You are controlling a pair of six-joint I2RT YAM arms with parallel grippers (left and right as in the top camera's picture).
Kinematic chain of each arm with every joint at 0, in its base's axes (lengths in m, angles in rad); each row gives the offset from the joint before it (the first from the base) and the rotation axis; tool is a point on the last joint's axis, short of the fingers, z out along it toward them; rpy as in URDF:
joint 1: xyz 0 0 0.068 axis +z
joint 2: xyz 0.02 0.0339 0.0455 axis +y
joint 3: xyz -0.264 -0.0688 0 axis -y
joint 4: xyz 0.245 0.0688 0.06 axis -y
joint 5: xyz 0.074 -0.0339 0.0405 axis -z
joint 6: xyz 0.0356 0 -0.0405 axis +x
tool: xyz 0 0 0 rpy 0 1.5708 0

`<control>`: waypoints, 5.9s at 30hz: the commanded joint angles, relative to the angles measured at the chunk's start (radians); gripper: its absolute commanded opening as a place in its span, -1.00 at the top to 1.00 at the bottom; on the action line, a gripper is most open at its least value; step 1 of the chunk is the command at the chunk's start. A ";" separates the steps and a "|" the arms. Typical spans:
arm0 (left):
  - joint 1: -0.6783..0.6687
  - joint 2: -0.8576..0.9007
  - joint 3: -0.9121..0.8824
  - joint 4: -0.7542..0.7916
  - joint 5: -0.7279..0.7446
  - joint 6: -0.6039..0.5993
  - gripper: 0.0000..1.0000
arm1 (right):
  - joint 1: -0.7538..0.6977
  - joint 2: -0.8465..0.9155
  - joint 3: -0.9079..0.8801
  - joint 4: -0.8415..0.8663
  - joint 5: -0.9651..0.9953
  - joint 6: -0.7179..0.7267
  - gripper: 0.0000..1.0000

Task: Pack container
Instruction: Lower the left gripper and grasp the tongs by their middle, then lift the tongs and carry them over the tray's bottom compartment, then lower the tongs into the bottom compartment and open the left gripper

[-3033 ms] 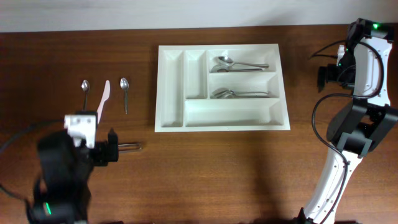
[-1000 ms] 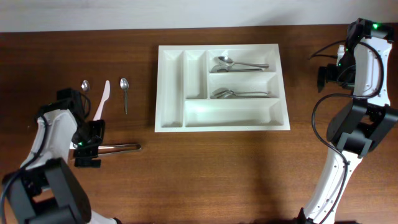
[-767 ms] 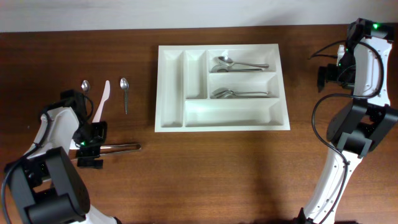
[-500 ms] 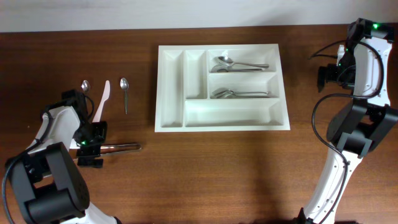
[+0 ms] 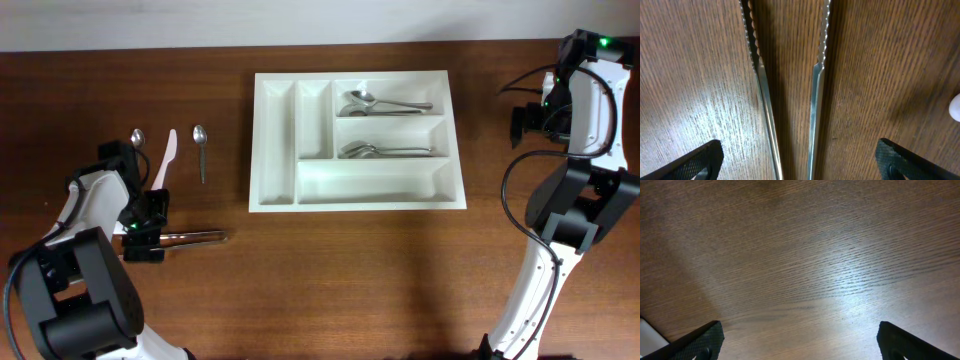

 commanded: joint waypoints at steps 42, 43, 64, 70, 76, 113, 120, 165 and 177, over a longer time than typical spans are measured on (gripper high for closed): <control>0.005 0.095 -0.242 0.233 0.032 0.091 -0.98 | -0.004 -0.043 0.002 0.003 0.009 0.001 -0.97; 0.005 0.095 -0.243 0.237 0.031 0.099 -0.99 | -0.004 -0.043 0.002 0.003 0.009 0.001 -0.97; 0.006 0.095 -0.240 0.254 0.085 0.127 0.70 | -0.004 -0.043 0.002 0.003 0.009 0.001 -0.97; 0.005 0.095 -0.185 0.252 0.173 0.164 0.96 | -0.004 -0.043 0.001 0.003 0.009 0.001 -0.97; -0.011 0.079 0.013 0.138 0.254 0.202 0.96 | -0.004 -0.043 0.002 0.003 0.009 0.001 -0.97; -0.727 -0.041 0.504 0.169 0.240 1.162 0.96 | -0.004 -0.043 0.002 0.003 0.009 0.001 -0.97; -0.869 -0.041 0.504 0.241 0.220 1.585 0.96 | -0.004 -0.043 0.002 0.003 0.009 0.001 -0.97; -1.046 0.232 0.494 0.230 0.056 2.139 0.79 | -0.004 -0.043 0.002 0.003 0.009 0.001 -0.97; -1.046 0.303 0.494 0.221 0.056 2.134 0.73 | -0.004 -0.043 0.002 0.003 0.009 0.001 -0.97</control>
